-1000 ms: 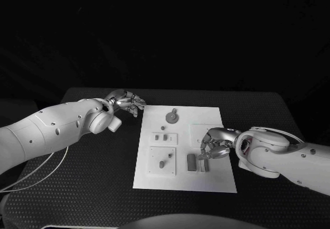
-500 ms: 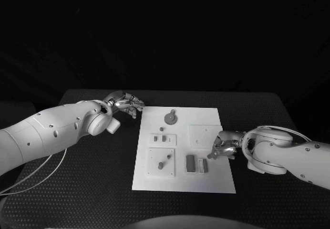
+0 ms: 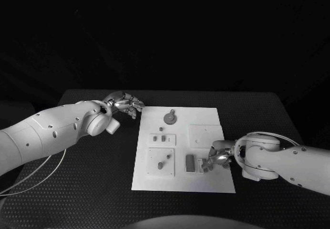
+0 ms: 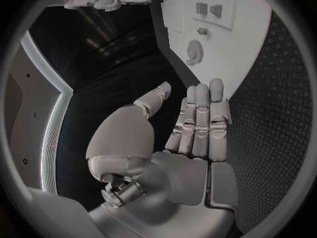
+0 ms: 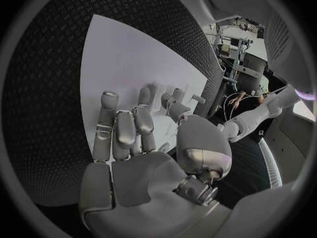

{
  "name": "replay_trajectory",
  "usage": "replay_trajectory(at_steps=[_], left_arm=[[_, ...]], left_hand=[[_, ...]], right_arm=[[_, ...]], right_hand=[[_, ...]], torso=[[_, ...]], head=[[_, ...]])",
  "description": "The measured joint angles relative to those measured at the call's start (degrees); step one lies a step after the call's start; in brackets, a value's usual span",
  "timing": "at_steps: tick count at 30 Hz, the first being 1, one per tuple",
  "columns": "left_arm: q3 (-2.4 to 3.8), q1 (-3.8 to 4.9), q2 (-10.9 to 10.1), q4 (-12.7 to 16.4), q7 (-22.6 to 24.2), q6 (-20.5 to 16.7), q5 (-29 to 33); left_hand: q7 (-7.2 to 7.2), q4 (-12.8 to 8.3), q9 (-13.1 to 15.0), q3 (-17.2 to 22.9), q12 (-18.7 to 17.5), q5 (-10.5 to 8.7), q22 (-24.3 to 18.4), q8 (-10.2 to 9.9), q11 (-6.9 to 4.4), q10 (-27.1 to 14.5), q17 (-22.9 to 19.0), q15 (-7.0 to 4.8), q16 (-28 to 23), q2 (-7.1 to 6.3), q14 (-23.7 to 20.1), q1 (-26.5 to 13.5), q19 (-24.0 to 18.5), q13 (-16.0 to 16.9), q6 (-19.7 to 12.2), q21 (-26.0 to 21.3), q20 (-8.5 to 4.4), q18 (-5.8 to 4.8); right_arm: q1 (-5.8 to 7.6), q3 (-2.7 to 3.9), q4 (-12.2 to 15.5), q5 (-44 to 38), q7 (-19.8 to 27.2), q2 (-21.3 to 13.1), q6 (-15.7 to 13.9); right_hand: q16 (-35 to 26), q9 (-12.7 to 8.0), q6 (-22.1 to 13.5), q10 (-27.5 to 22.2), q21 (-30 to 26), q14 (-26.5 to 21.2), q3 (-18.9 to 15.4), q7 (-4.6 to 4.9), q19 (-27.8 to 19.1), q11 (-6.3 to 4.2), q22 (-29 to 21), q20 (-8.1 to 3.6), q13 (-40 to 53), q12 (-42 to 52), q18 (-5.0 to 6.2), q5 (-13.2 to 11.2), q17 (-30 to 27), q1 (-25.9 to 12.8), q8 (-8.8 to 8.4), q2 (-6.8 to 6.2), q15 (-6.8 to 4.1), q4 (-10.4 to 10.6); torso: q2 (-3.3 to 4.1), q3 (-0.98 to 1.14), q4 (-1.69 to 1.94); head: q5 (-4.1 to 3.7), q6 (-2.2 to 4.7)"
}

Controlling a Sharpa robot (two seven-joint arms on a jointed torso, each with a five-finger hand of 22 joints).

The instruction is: Assemble the parts on the task board

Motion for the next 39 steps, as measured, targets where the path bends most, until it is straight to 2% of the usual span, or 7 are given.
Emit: replay_trajectory(at_steps=[11, 18, 19, 21, 28, 34, 39], left_arm=[[-0.03, 0.0, -0.05, 0.18, -0.02, 0.12, 0.0], [-0.03, 0.0, -0.08, 0.21, -0.02, 0.15, -0.01], [-0.03, 0.0, -0.08, 0.21, -0.02, 0.16, -0.01], [-0.03, 0.0, -0.08, 0.21, -0.03, 0.16, -0.02], [-0.04, 0.0, -0.15, 0.18, -0.04, 0.17, -0.03], [-0.04, 0.0, -0.17, 0.18, -0.06, 0.17, -0.04], [-0.04, 0.0, -0.18, 0.12, -0.07, 0.18, -0.05]], left_hand=[[-0.1, 0.0, 0.0, 0.0, 0.0, 0.0, 0.0, 0.0, -0.18, -0.24, -0.01, 0.09, 0.0, 0.0, -0.09, 0.0, 0.0, 0.05, -0.1, -0.02, 0.01, 0.0], [-0.08, 0.0, -0.01, 0.0, 0.0, 0.0, -0.01, 0.0, -0.1, -0.32, -0.01, 0.09, 0.0, 0.0, -0.1, 0.0, -0.01, 0.05, -0.08, -0.02, 0.01, 0.01], [-0.02, 0.0, -0.01, 0.0, 0.0, 0.0, 0.0, 0.0, -0.1, -0.32, -0.01, 0.1, 0.0, 0.0, -0.1, 0.0, -0.01, 0.05, -0.02, -0.02, 0.01, 0.0], [0.0, 0.0, -0.01, 0.0, 0.0, 0.0, 0.04, 0.0, -0.09, -0.33, -0.01, 0.1, 0.0, 0.0, -0.1, 0.0, -0.01, 0.05, 0.0, -0.02, 0.02, 0.0], [0.01, 0.0, -0.01, 0.0, 0.23, 0.0, 0.04, 0.0, -0.07, -0.34, 0.04, 0.11, 0.0, 0.0, -0.11, 0.0, -0.1, 0.04, 0.01, -0.23, 0.1, 0.01], [0.01, 0.0, -0.01, 0.0, 0.23, 0.0, 0.04, 0.0, -0.06, -0.34, 0.04, 0.06, 0.0, 0.0, -0.06, 0.0, -0.1, 0.09, 0.01, -0.23, 0.11, 0.01], [0.01, 0.0, -0.01, 0.0, 0.23, 0.0, 0.03, 0.0, -0.05, -0.34, 0.03, -0.02, 0.0, 0.0, 0.02, 0.0, -0.1, 0.09, 0.01, -0.23, 0.11, 0.01]], right_arm=[[-0.7, -0.01, -1.64, -1.0, -0.59, 1.47, -0.35], [-0.72, 0.08, -2.29, -1.67, -0.63, 2.18, -0.57], [-0.72, 0.08, -2.34, -1.78, -0.63, 2.22, -0.57], [-0.72, 0.1, -2.46, -1.94, -0.63, 2.28, -0.57], [-0.66, 0.22, -2.87, -2.37, -0.36, 2.02, -0.41], [-0.61, 0.27, -3.18, -2.49, -0.08, 1.39, -0.07], [-0.57, 0.31, -3.41, -2.69, 0.07, 0.8, 0.22]], right_hand=[[0.0, -0.14, 0.58, 0.36, 0.0, 0.0, 0.31, -0.1, 0.0, -0.35, 0.0, 0.0, 0.0, 0.48, -0.28, 0.0, 0.25, -0.22, 0.05, -0.22, 0.0, 0.0], [0.0, -0.35, 0.93, 0.67, 0.0, 0.32, 0.9, -0.09, 0.22, -0.23, 0.0, -0.22, -0.01, 0.82, -0.3, 0.0, 0.39, -0.68, 0.51, 0.23, -0.13, -0.27], [0.0, -0.41, 0.94, 0.68, 0.0, 0.32, 1.12, -0.1, 0.23, -0.24, 0.0, -0.22, -0.01, 0.82, -0.31, 0.0, 0.39, -0.64, 0.54, 0.26, -0.13, -0.49], [0.0, -0.63, 1.02, 0.68, 0.0, 0.33, 1.44, -0.17, 0.22, -0.24, 0.0, -0.23, -0.01, 0.82, -0.3, 0.0, 0.39, -0.33, 0.55, 1.22, -0.13, -1.14], [0.0, -1.17, 1.05, 0.68, 0.0, 0.33, 1.81, -0.2, 0.22, -0.24, 0.0, -0.22, -0.01, 0.82, -0.3, 0.0, 0.12, 0.54, 0.71, 2.53, -0.12, -4.25], [0.0, -1.37, 1.14, 0.68, 0.0, 0.32, 2.13, -0.29, 0.22, -0.24, 0.0, -0.22, -0.01, 0.82, -0.3, -0.01, -0.04, 1.19, 0.88, 2.93, -0.12, -5.31], [0.0, -1.5, 1.17, 0.68, 0.0, 0.32, 1.98, -0.31, 0.22, -0.24, 0.0, -0.22, -0.01, 0.82, -0.3, 0.0, -0.11, 1.54, 1.05, 2.57, -0.12, -5.46]], torso=[[0.01, -0.02, 0.02], [0.04, -0.02, 0.02], [0.04, -0.01, 0.02], [0.04, 0.0, 0.02], [0.03, 0.02, -0.01], [0.01, 0.02, -0.05], [0.01, 0.02, -0.05]], head=[[0.04, -0.1], [0.12, -0.16], [0.12, -0.18], [0.12, -0.21], [0.07, -0.25], [-0.05, -0.15], [-0.14, -0.15]])
